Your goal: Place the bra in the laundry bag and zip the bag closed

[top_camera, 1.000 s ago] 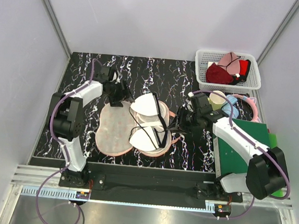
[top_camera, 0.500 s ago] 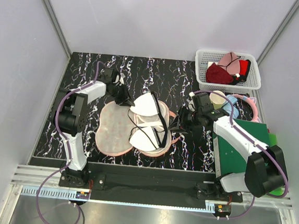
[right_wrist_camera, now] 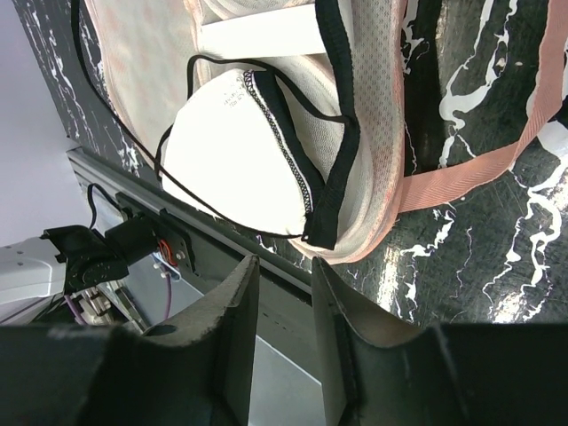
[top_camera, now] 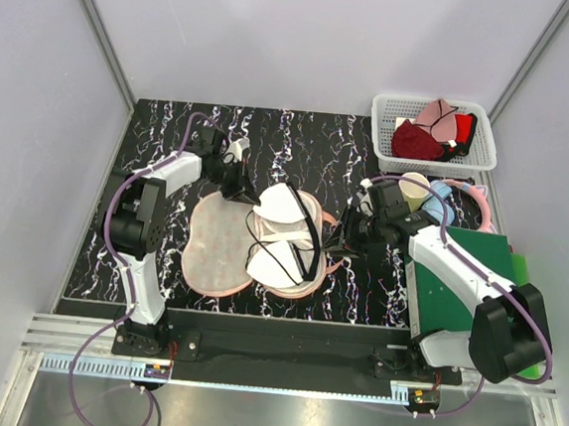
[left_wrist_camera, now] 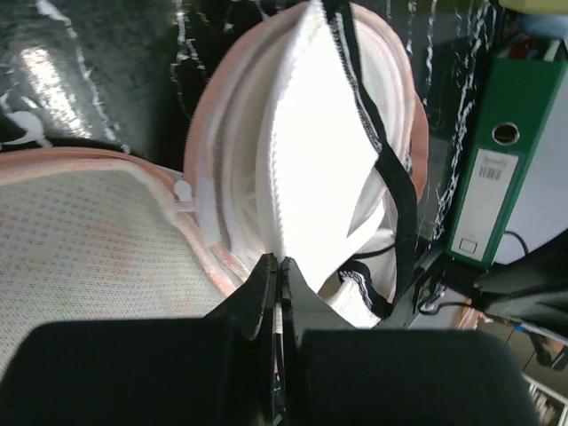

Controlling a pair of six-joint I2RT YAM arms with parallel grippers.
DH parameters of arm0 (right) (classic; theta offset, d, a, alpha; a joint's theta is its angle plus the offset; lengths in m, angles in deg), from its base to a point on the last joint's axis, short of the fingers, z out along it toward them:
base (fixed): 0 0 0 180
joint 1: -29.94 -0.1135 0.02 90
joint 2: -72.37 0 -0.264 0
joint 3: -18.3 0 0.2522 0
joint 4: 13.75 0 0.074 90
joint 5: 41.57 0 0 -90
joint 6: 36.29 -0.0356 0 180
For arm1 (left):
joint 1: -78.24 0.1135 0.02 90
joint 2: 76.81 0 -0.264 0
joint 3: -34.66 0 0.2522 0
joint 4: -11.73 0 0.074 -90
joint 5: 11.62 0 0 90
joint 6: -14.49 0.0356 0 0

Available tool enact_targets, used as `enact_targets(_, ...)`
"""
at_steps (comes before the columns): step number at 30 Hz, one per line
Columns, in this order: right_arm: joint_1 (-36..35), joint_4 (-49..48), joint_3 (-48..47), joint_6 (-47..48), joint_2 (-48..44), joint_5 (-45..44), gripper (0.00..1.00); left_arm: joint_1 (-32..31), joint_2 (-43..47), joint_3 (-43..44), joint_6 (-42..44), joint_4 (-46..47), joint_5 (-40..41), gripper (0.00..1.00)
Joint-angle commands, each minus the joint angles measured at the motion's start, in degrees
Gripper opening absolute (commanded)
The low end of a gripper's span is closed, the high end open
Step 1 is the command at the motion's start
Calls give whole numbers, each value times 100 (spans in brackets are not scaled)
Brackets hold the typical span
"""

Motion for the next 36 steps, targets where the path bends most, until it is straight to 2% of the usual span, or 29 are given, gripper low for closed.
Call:
enact_targets(1,40,-6,24,45,-228,152,37,4,170,421,572,-209,-872,0)
enact_targets(6,49,-15,-46,71,-27,134,37,4,-252,922,1441,-1218,-1058,0)
enact_targets(9,49,-23,-239,133,394,81,37,-66,-586,1273,1960,-1834,-936,0)
enact_targets(12,49,-23,-546,247,904,169,35,-75,-894,1493,2286,-2134,-1444,0)
enact_targets(18,40,-32,-951,326,1441,143,36,-92,-1246,1590,2120,-2257,-1560,0)
enact_targets(23,49,-50,-1345,764,1888,-288,49,-119,-1132,1582,2093,-2284,-1270,0)
enact_targets(36,49,-138,-2023,1240,2742,-15,49,-119,-939,1643,2040,-2284,-1164,0)
